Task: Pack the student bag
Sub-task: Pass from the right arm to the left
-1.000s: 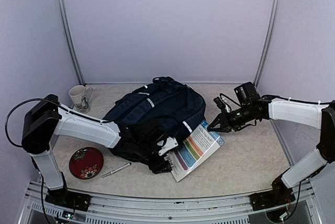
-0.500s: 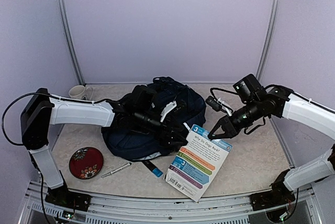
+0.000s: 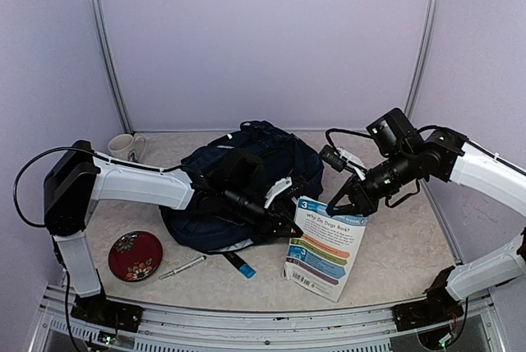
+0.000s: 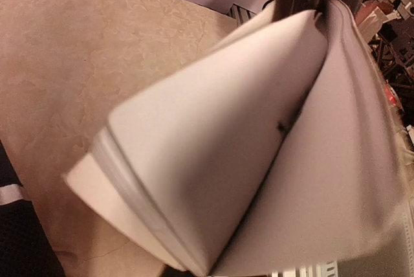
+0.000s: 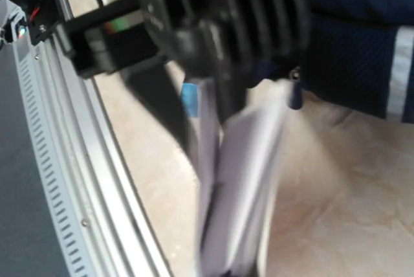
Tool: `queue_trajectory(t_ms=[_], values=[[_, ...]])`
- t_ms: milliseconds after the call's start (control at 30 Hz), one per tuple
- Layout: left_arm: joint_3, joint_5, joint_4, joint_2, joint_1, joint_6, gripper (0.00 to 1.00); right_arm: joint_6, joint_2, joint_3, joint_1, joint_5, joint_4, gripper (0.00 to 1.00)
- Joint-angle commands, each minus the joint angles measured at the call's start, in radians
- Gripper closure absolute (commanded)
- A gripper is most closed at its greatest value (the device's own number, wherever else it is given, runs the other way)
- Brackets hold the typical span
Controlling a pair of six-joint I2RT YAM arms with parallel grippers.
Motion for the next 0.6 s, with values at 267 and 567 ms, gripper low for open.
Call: queue_trajectory(t_ms=[267, 567], values=[[-0.168, -0.079, 0.307, -0.19, -0.031, -0.01, 1.0, -0.033, -0.044, 0.021, 0.008, 0.048, 0.062, 0.86], [-0.174, -0.314, 0.159, -0.177, -0.101, 0.213, 1.0, -0.095, -0.163, -0.032, 0.008, 0.177, 0.143, 0.15]])
